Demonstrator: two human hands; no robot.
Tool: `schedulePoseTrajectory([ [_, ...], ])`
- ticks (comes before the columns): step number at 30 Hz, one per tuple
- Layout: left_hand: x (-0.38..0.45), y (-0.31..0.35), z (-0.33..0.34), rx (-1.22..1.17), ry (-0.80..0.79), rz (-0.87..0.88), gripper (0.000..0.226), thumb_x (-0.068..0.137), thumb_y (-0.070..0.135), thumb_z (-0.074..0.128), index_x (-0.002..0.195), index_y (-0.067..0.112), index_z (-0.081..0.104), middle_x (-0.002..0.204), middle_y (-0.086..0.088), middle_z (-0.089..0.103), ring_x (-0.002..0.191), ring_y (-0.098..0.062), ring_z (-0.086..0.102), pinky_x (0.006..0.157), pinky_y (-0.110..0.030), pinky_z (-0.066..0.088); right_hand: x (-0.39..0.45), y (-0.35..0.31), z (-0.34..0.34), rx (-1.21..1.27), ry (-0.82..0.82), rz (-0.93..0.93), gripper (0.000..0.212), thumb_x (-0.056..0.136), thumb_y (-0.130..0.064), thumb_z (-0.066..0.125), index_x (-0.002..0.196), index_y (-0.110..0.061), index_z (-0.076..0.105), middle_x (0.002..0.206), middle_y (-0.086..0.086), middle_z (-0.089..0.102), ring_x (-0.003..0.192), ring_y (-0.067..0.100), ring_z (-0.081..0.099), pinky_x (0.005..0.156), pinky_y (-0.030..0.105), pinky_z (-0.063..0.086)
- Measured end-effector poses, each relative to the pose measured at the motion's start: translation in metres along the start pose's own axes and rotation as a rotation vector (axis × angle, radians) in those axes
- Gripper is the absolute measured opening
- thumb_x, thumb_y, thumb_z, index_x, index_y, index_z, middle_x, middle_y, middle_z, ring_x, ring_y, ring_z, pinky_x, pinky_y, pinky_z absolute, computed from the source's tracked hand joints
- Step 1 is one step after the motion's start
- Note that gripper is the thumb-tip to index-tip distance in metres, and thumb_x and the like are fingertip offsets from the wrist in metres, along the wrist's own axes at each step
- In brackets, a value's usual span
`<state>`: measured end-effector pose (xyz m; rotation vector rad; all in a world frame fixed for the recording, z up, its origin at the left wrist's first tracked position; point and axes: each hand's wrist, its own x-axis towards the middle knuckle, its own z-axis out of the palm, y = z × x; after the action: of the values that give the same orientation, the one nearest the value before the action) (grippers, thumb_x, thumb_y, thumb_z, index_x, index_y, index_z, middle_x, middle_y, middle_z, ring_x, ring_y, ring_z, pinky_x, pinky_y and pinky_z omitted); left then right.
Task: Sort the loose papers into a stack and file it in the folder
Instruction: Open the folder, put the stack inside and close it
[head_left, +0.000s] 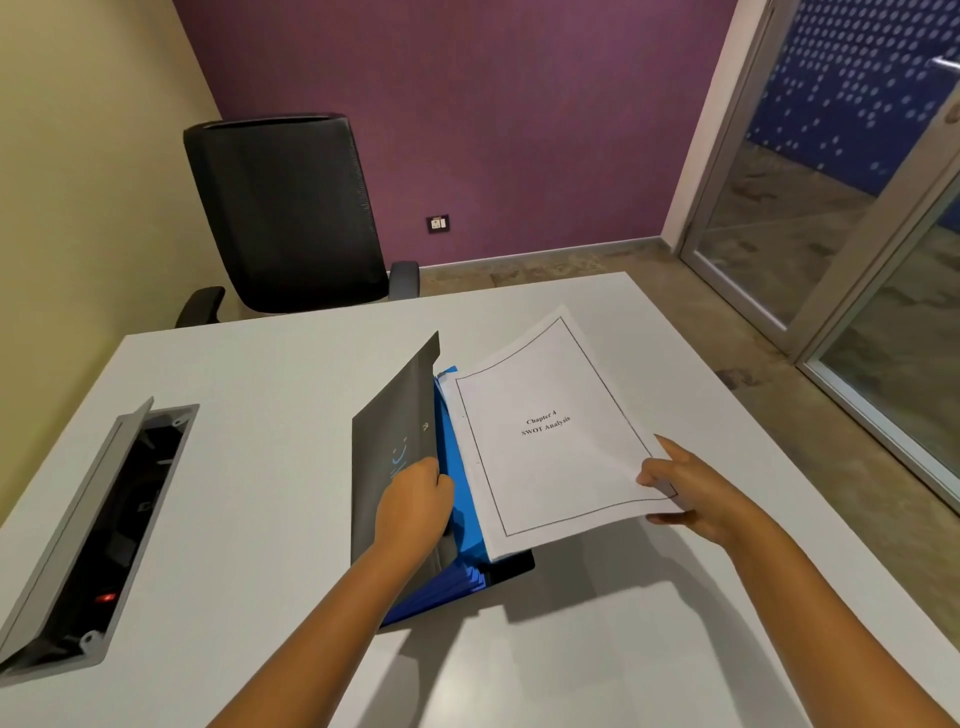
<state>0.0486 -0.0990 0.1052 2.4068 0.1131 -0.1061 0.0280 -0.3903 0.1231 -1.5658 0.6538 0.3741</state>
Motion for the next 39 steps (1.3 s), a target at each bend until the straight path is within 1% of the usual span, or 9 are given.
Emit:
schedulePoseTrajectory([
  [6, 0.004, -0.001, -0.004, 0.006, 0.009, 0.015, 0.035, 0.089, 0.006, 0.04, 0.057, 0.013, 0.028, 0.055, -0.001, 0.033, 0.051, -0.012, 0.03, 0.047, -0.025, 0.023, -0.008, -0.012, -0.012, -0.02, 0.012, -0.073, 0.061, 0.087, -0.006, 0.052, 0.141, -0.028, 0.034, 0.118, 0.002, 0.057, 0.105, 0.022, 0.055, 0.059, 0.032, 0.055],
  [10, 0.009, -0.001, -0.005, 0.027, 0.004, 0.006, 0.037, 0.089, 0.007, 0.04, 0.055, 0.013, 0.026, 0.054, 0.0, 0.03, 0.05, -0.011, 0.027, 0.047, -0.025, 0.022, -0.01, -0.017, -0.007, -0.131, 0.013, -0.168, 0.049, 0.089, -0.003, 0.05, 0.134, -0.022, 0.044, 0.118, 0.001, 0.06, 0.099, 0.021, 0.059, 0.072, 0.024, 0.051],
  [13, 0.008, -0.001, -0.004, 0.047, -0.015, -0.002, 0.036, 0.087, 0.006, 0.04, 0.055, 0.013, 0.025, 0.053, 0.001, 0.028, 0.049, -0.011, 0.024, 0.046, -0.024, 0.021, -0.012, -0.02, 0.006, -0.19, -0.032, -0.172, 0.04, 0.089, -0.004, 0.05, 0.115, -0.034, 0.044, 0.102, -0.009, 0.057, 0.087, 0.009, 0.058, 0.054, 0.014, 0.05],
  [18, 0.003, 0.0, -0.003, 0.073, -0.047, -0.004, 0.036, 0.088, 0.006, 0.039, 0.055, 0.013, 0.026, 0.052, 0.0, 0.031, 0.047, -0.012, 0.026, 0.045, -0.024, 0.021, -0.007, -0.024, 0.032, -0.242, -0.039, -0.221, 0.04, 0.085, -0.001, 0.05, 0.108, -0.034, 0.051, 0.101, -0.006, 0.061, 0.085, 0.011, 0.059, 0.051, 0.017, 0.049],
  [22, -0.005, 0.002, 0.001, 0.098, -0.062, 0.012, 0.039, 0.09, 0.009, 0.04, 0.054, 0.016, 0.027, 0.052, 0.003, 0.033, 0.047, -0.008, 0.029, 0.044, -0.021, 0.021, -0.007, -0.024, 0.053, -0.173, 0.053, -0.252, 0.042, 0.087, -0.006, 0.048, 0.12, -0.032, 0.051, 0.092, -0.007, 0.061, 0.073, 0.013, 0.059, 0.039, 0.014, 0.046],
  [26, -0.009, 0.005, 0.007, 0.125, -0.085, 0.017, 0.037, 0.092, 0.013, 0.039, 0.056, 0.018, 0.031, 0.055, 0.002, 0.037, 0.049, -0.009, 0.035, 0.045, -0.02, 0.025, -0.009, -0.011, 0.075, -0.161, 0.086, -0.302, 0.048, 0.087, -0.009, 0.047, 0.131, -0.028, 0.046, 0.099, 0.001, 0.061, 0.069, 0.015, 0.06, 0.041, 0.019, 0.048],
  [33, -0.01, 0.008, 0.009, 0.076, -0.057, 0.012, 0.04, 0.091, 0.008, 0.038, 0.053, 0.017, 0.025, 0.053, 0.003, 0.03, 0.047, -0.008, 0.026, 0.044, -0.02, 0.019, -0.024, 0.022, 0.104, -0.206, 0.104, -0.346, 0.046, 0.086, -0.011, 0.047, 0.124, -0.037, 0.046, 0.095, -0.018, 0.058, 0.067, 0.007, 0.058, 0.053, 0.017, 0.042],
  [36, -0.01, 0.006, 0.009, 0.08, -0.039, 0.013, 0.038, 0.092, 0.009, 0.038, 0.055, 0.014, 0.028, 0.054, 0.003, 0.032, 0.047, -0.008, 0.028, 0.044, -0.02, 0.022, -0.027, 0.024, 0.101, -0.224, 0.125, -0.329, 0.046, 0.088, -0.012, 0.047, 0.127, -0.036, 0.045, 0.082, -0.034, 0.043, 0.066, -0.002, 0.054, 0.051, 0.012, 0.04],
  [39, -0.011, 0.005, 0.011, 0.095, -0.036, 0.007, 0.027, 0.094, 0.011, 0.037, 0.067, 0.007, 0.04, 0.056, 0.004, 0.034, 0.049, -0.008, 0.032, 0.049, -0.02, 0.028, -0.027, 0.024, 0.1, -0.25, 0.096, -0.305, 0.05, 0.089, -0.014, 0.047, 0.136, -0.03, 0.041, 0.087, -0.028, 0.046, 0.072, 0.0, 0.055, 0.056, 0.014, 0.042],
])
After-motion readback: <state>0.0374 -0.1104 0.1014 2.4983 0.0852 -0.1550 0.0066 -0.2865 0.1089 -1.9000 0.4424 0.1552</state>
